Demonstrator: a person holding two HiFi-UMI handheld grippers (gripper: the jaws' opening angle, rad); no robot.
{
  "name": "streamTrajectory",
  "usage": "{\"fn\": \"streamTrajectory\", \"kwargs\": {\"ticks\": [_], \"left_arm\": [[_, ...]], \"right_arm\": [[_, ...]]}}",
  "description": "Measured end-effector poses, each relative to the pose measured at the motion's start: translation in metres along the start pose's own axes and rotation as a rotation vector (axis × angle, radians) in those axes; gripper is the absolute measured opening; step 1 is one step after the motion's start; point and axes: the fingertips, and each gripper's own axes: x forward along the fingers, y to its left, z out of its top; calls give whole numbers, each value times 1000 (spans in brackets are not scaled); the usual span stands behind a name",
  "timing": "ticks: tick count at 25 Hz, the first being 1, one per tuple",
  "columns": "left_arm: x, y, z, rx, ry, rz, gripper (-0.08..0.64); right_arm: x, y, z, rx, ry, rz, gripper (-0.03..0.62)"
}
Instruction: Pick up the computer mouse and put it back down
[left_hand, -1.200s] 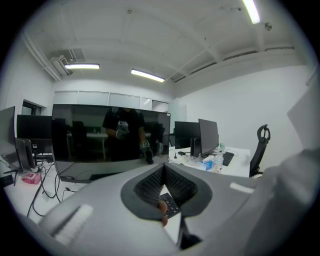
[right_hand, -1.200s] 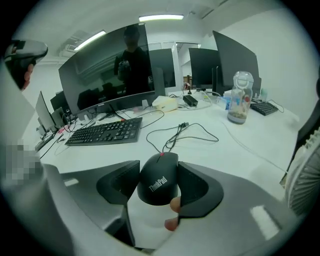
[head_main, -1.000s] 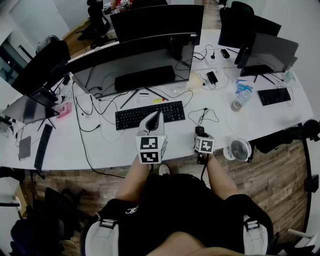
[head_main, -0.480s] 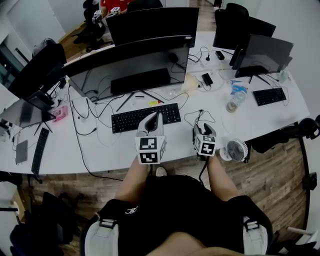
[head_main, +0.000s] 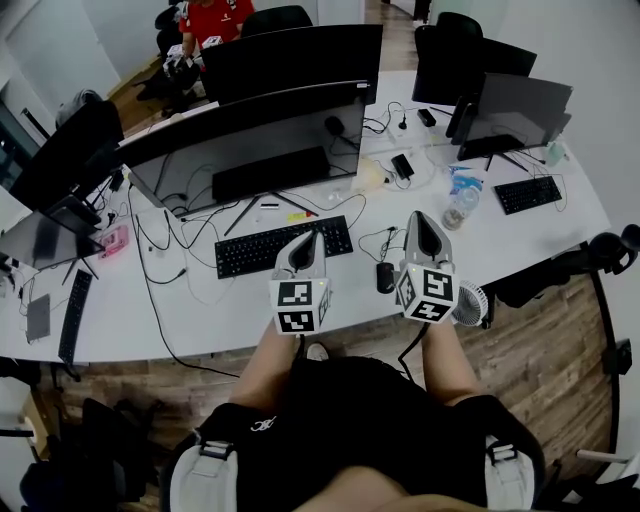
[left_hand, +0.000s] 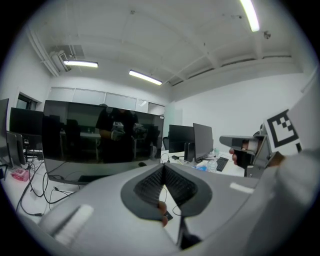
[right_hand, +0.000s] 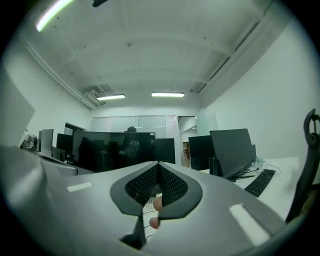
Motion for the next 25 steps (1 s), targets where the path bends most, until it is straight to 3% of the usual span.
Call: {"fn": "streamTrajectory", "kwargs": {"ticks": [25], "left_arm": [[4, 12, -2, -14, 0, -34, 51]], "right_arm": [[7, 27, -7, 11, 22, 27, 5]]}}
